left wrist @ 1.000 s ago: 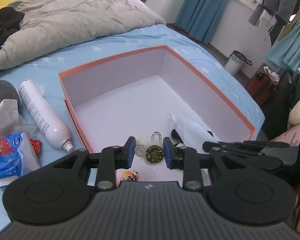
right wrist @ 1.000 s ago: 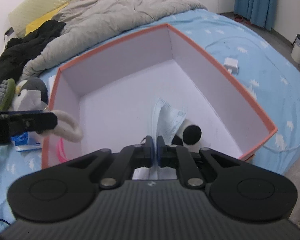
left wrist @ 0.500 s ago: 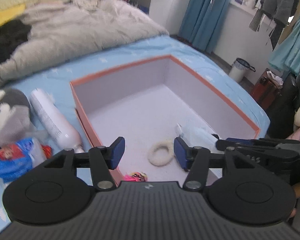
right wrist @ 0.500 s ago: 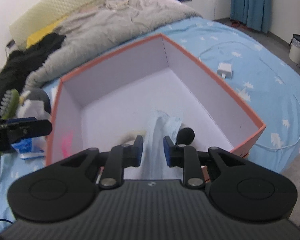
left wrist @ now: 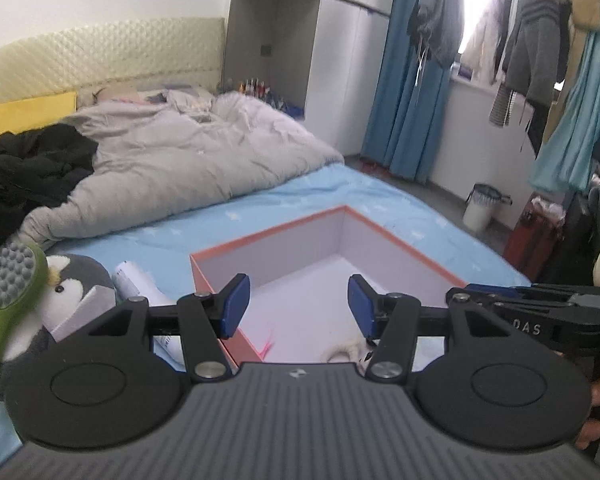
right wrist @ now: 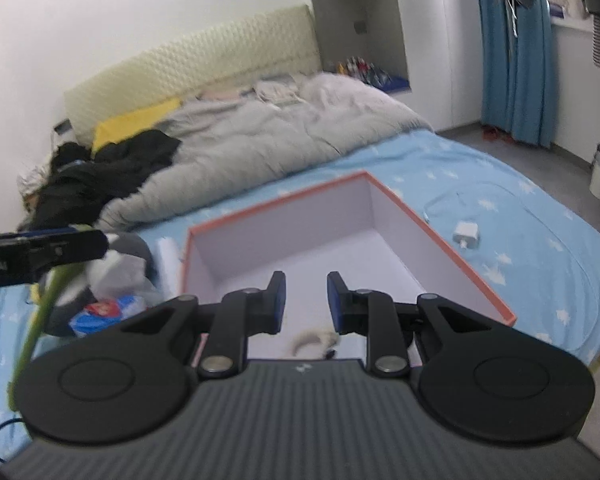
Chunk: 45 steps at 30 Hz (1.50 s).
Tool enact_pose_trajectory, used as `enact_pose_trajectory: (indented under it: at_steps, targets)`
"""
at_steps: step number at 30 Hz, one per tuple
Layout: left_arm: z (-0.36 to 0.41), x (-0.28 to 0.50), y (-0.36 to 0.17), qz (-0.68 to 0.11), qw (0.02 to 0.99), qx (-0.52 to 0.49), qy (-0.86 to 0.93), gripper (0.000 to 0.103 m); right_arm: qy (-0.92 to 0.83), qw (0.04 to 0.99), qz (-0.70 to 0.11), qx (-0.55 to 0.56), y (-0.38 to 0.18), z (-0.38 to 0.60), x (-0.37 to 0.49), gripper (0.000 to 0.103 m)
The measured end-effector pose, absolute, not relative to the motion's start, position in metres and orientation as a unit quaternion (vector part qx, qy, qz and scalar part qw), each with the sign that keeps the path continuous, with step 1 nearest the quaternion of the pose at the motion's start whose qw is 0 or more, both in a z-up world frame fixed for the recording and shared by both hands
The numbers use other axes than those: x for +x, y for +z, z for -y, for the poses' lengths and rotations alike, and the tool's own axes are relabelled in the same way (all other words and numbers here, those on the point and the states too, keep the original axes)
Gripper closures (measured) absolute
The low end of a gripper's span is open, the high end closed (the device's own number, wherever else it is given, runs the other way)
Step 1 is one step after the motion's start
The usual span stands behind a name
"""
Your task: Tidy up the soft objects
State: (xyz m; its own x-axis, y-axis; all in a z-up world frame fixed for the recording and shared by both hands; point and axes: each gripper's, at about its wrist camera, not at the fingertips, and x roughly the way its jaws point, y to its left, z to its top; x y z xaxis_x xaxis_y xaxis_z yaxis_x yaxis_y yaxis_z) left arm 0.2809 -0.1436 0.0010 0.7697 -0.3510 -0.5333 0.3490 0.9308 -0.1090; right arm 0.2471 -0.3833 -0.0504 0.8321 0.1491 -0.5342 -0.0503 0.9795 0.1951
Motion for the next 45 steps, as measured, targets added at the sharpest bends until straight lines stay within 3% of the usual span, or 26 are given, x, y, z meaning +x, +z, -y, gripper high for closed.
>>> enact_pose_trajectory:
  at_steps: [11, 32, 45]
  targets:
    - [0.108, 0.222, 0.006, -0.252, 0.951, -0.019, -0.177, 0.043, 0.100, 0.961, -0.246, 0.073, -0.044, 0.338, 0.208, 0.077]
    - [0.026, 0.145, -0.059, -0.269, 0.954, -0.063, -0.114, 0.042, 0.159, 0.951, -0.258, 0.060, -0.087, 0.263, 0.155, 0.077]
    - [0.000, 0.128, -0.090, -0.305, 0.947, -0.067, -0.068, 0.027, 0.185, 0.939, -0.286, 0.034, -0.118, 0.236, 0.129, 0.077]
